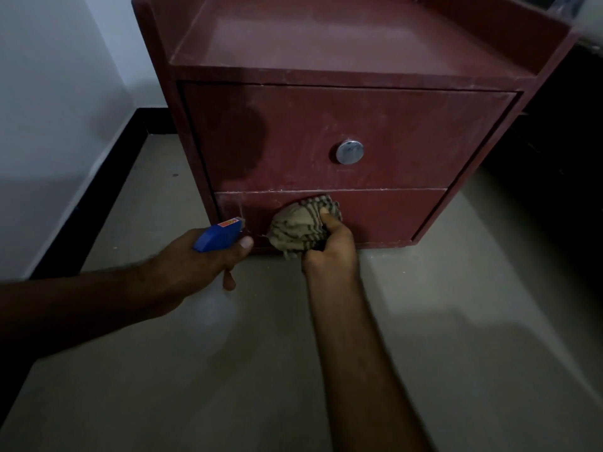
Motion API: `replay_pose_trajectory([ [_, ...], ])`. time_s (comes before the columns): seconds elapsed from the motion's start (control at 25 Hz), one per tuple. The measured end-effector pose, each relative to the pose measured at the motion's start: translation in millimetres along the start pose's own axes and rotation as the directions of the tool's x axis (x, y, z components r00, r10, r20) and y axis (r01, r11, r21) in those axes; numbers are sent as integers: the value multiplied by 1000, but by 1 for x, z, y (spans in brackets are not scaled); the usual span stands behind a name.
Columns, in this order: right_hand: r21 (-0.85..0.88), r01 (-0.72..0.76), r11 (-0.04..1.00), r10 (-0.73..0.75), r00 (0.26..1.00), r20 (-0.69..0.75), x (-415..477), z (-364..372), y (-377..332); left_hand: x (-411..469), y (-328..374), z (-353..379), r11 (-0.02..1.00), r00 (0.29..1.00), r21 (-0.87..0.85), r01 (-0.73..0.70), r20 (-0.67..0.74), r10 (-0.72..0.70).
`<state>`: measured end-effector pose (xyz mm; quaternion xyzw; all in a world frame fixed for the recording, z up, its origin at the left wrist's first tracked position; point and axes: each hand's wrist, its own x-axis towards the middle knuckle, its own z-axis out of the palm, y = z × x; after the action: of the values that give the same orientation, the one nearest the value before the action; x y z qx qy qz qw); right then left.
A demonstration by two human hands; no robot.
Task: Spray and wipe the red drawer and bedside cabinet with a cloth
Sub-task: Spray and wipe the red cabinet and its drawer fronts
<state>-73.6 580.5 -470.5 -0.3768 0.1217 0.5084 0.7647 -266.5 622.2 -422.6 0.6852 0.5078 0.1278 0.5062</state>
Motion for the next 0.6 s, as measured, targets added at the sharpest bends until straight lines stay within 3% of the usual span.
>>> replay_pose_trajectory([
  [0.12, -115, 270, 956, -291, 924, -249, 3, -1, -14, 0, 5, 0, 1000, 1000, 3, -16, -14, 16],
  [0.2, -330, 441, 835, -528, 812, -250, 8, -10, -22, 0, 7, -1, 1000, 1000, 4, -24, -11, 24],
  [0.28, -474, 510, 717, -652, 731, -200, 12, -13, -24, 0, 7, 1, 999, 999, 15, -31, -10, 31],
  [0.48, -516, 581, 629, -682, 731, -8, 17, 4, 3, -1, 11, 3, 999, 1000, 31, -28, -10, 28],
  [0.6, -475, 562, 677, -653, 757, -35, 22, 3, -1, -1, 13, 2, 999, 999, 34, -41, -10, 41],
])
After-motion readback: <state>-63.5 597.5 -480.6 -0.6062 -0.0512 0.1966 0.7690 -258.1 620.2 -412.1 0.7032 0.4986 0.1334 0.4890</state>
